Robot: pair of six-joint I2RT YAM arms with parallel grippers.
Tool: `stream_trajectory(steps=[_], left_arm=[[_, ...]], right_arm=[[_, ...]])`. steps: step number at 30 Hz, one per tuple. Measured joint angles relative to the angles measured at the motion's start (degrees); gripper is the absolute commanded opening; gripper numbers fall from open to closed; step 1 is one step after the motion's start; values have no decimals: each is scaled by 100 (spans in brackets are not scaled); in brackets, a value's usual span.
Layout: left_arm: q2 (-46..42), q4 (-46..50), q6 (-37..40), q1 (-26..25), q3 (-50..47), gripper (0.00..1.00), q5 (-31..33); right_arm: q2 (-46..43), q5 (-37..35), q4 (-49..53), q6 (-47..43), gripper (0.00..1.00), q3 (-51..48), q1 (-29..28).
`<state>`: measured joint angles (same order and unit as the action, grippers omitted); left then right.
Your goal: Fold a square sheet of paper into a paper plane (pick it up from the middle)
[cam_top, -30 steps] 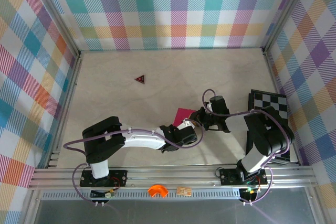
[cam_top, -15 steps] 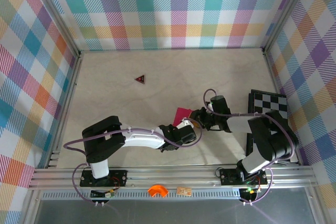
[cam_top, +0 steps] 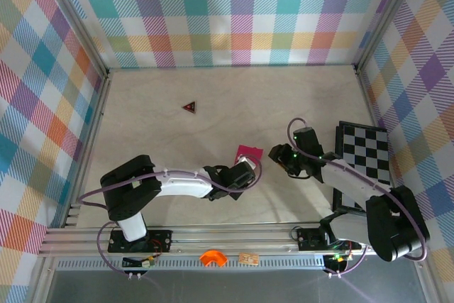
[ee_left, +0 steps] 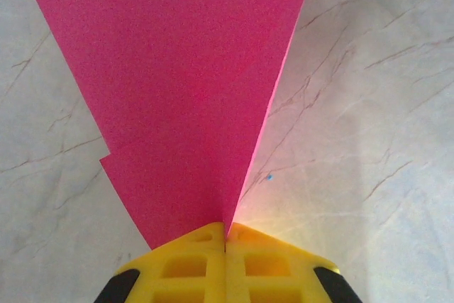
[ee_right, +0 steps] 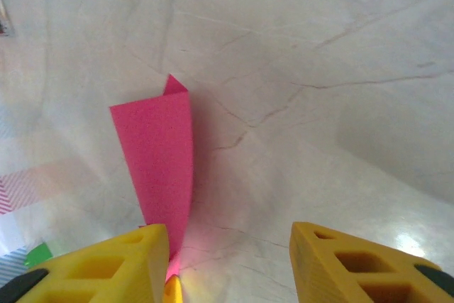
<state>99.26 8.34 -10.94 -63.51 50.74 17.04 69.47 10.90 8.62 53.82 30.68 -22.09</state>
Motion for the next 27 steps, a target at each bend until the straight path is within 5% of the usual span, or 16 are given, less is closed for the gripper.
stream_trajectory(steps=[11, 18, 27], left_arm=[[-142, -874, -190, 599, -376, 0, -1338], [-164, -1200, -391, 1141, -562, 0, -2570], [-164, -1843, -625, 1384, -901, 0, -3279]], right_arm=[[-452, 55, -393, -66, 43, -647, 0], [-503, 769, -1226, -201, 30, -890, -2], [55, 1412, -2103, -278, 15, -931, -385]])
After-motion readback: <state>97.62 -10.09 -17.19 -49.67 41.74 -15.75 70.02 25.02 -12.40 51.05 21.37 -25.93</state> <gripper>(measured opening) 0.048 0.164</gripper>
